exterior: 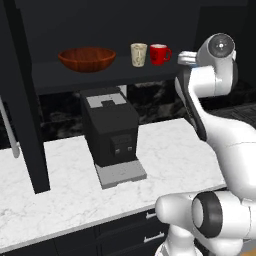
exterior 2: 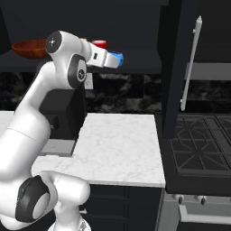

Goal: Gather all objects into one cabinet and sort the glasses and bowls to opposite sides.

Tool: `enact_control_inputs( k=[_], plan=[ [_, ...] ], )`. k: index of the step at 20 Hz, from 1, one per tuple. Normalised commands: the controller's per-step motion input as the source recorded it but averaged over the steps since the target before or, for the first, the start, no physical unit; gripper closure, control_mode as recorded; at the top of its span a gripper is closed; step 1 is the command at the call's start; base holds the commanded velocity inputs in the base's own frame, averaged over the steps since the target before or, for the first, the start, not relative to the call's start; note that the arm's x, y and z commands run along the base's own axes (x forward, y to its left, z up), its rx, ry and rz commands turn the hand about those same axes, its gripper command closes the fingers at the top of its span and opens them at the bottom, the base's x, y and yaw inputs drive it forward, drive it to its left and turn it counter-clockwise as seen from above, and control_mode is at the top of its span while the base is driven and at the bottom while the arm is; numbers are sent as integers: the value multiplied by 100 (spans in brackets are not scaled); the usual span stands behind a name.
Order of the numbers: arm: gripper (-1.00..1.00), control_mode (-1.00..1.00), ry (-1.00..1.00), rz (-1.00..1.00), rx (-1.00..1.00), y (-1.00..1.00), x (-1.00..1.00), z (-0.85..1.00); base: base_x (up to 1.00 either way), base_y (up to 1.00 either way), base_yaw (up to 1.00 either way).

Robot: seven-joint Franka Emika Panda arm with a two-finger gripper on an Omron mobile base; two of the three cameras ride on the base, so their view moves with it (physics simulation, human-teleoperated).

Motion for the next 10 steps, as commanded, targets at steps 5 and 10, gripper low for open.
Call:
enact_control_inputs(
  k=[5,10],
  plan=[
    [100,-100,10,0,0,-31,69,-9,0,0,0],
    [100,-100,0,0,0,-19,61,-2,0,0,0]
  ],
)
